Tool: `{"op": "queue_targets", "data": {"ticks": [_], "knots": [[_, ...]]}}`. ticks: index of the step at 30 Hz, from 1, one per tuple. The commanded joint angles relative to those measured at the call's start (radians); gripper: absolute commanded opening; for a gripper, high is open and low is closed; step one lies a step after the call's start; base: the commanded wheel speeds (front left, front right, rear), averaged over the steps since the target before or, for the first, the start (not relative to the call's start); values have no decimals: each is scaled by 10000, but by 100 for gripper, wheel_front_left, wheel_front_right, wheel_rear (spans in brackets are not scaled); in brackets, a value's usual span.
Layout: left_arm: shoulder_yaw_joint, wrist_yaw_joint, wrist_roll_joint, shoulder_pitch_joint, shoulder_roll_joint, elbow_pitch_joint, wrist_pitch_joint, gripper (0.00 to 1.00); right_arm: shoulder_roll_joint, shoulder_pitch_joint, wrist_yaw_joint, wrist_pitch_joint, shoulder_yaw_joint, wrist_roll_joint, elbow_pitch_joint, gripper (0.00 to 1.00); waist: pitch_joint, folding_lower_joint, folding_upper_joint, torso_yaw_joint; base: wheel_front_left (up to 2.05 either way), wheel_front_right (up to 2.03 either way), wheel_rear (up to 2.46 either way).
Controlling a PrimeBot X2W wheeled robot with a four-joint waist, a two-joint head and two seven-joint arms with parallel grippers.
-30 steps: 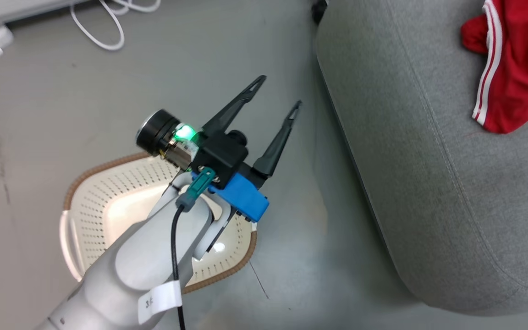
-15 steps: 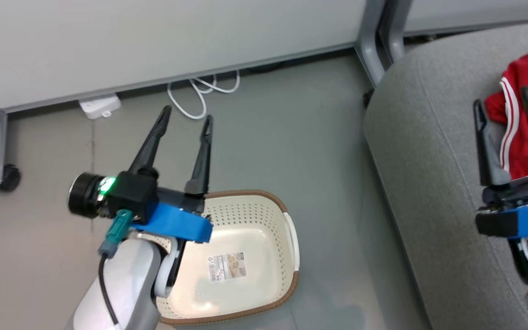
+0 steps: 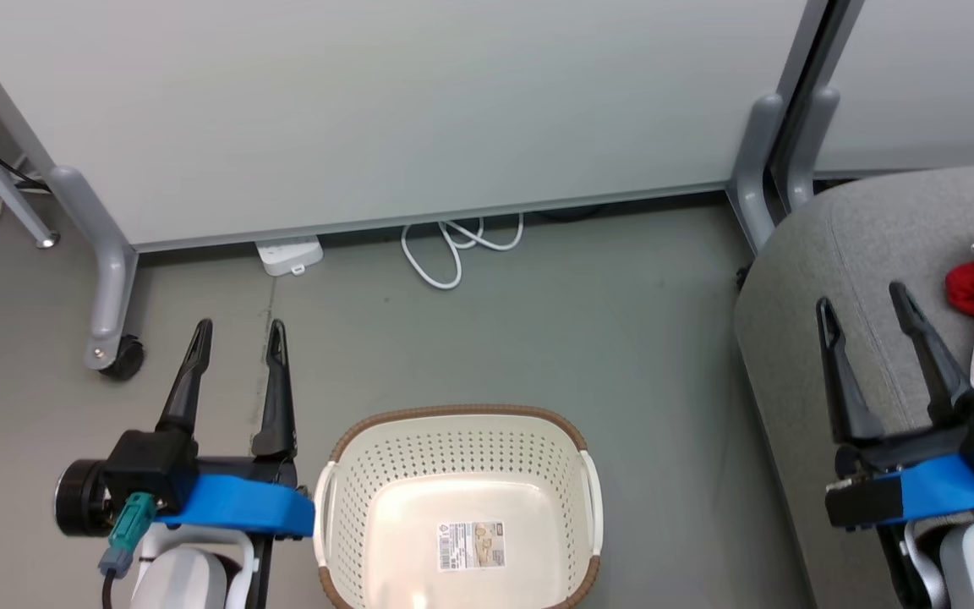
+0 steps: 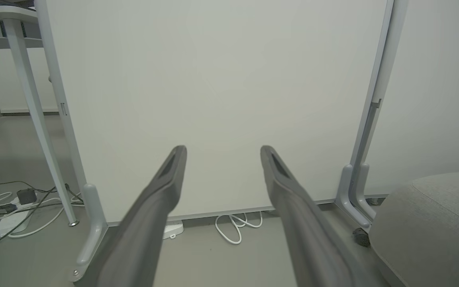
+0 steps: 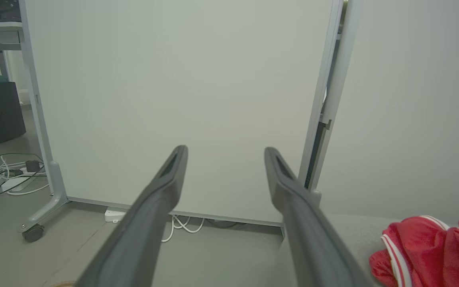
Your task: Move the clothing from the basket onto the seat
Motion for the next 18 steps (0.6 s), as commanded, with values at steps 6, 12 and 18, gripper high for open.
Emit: {"op": "queue_targets", "data": {"ticks": [6,12,18], "knots": [[585,-521,401,740,-330,78,-24,100,428,868,1,-5,-219,91,367,100,-553,1,0,325,0,0,0],[830,-778,553,1098,-540,210,-25,100,760,1360,1,-7,-339,83,603,100,-809,1,0,402,0,0,0],[825,-888,623,1190,-638,367,-25,100,878,1604,1,-5,-313,79,734,100,-885,1,0,455,0,0,0]]}}
